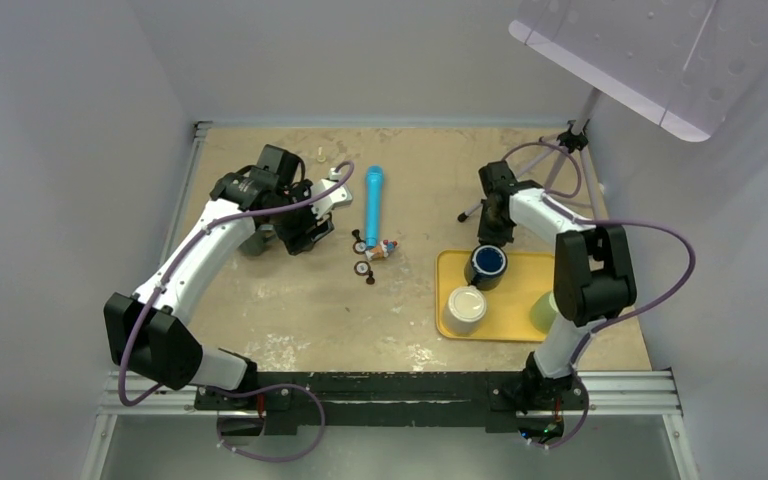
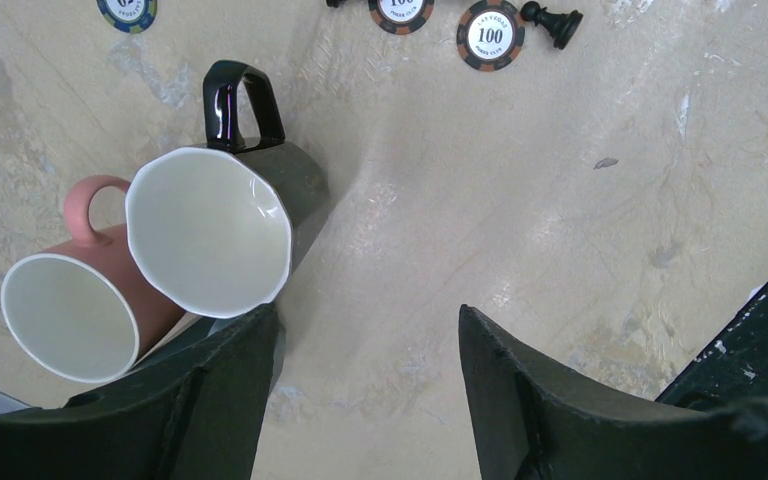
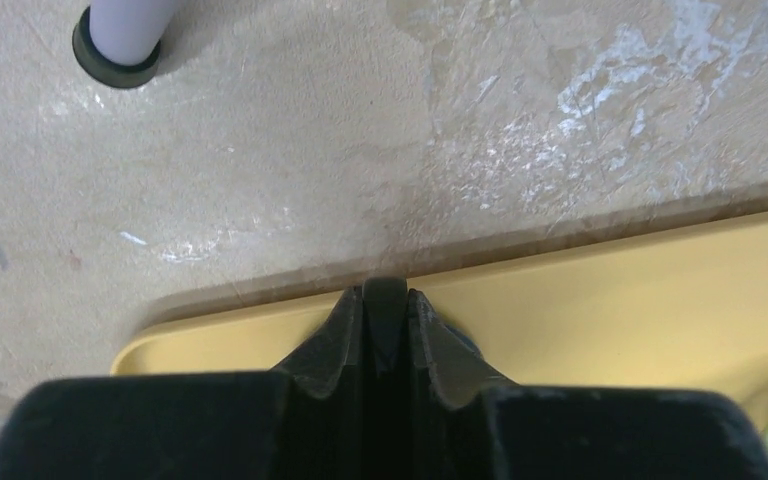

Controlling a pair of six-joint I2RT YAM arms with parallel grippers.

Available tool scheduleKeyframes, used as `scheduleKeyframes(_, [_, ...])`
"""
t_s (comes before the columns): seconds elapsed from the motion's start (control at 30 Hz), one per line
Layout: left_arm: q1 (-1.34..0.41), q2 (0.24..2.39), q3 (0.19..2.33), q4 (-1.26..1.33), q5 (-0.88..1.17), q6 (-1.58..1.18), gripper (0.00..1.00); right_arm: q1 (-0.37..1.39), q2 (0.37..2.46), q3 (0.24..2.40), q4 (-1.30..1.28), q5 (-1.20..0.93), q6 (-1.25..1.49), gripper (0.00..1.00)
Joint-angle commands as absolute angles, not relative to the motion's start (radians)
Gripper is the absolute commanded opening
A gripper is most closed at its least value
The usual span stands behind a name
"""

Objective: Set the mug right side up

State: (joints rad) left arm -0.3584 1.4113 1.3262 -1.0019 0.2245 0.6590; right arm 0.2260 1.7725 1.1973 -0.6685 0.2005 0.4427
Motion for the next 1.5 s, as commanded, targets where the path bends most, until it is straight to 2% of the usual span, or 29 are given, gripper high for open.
scheduleKeyframes(0.0, [-0.354,1.371,1.319,-0.986,0.248,0.671,0.7,0.238,1.689,1.168,-0.671,0.159,0.414,0.0])
scheduleKeyframes(0.17, [-0.354,1.373,1.345,-1.024,0.307,0.669,0.7,0.281,1.556,1.15,-0.603,0.09,0.35,0.0])
scheduleKeyframes(0.33, [-0.354,1.367,1.399,-1.106,0.475,0.688,0.7,0.342,1.36,1.084,-0.42,0.116,0.295,0.0])
scheduleKeyframes(0.6, [-0.335,1.33,1.513,-1.188,0.918,0.626,0.77,0.406,1.108,1.04,-0.244,0.006,0.321,0.0])
scheduleKeyframes(0.7, [-0.334,1.284,1.502,-1.068,1.089,0.457,0.85,0.483,1.025,1.052,-0.153,-0.009,0.379,0.0])
scheduleKeyframes(0.83, [-0.345,1.222,1.344,-0.603,1.239,0.083,0.99,0.611,0.976,1.053,0.007,-0.051,0.449,0.0])
scheduleKeyframes(1.07, [-0.375,1.227,1.37,-0.54,1.199,-0.03,1.0,0.807,1.007,1.091,0.198,-0.036,0.464,0.0])
scheduleKeyframes(1.17, [-0.384,1.227,1.361,-0.54,1.222,-0.048,0.94,0.846,1.018,1.107,0.245,-0.021,0.463,0.0])
scheduleKeyframes(1.3, [-0.425,1.237,1.323,-0.515,1.232,-0.1,0.79,0.878,1.038,1.126,0.292,-0.013,0.459,0.0])
scheduleKeyframes(1.4, [-0.444,1.258,1.308,-0.473,1.255,-0.162,0.62,0.895,1.055,1.125,0.324,-0.002,0.457,0.0])
scheduleKeyframes(1.47, [-0.451,1.27,1.309,-0.464,1.294,-0.191,0.46,0.897,1.063,1.125,0.325,-0.001,0.46,0.0])
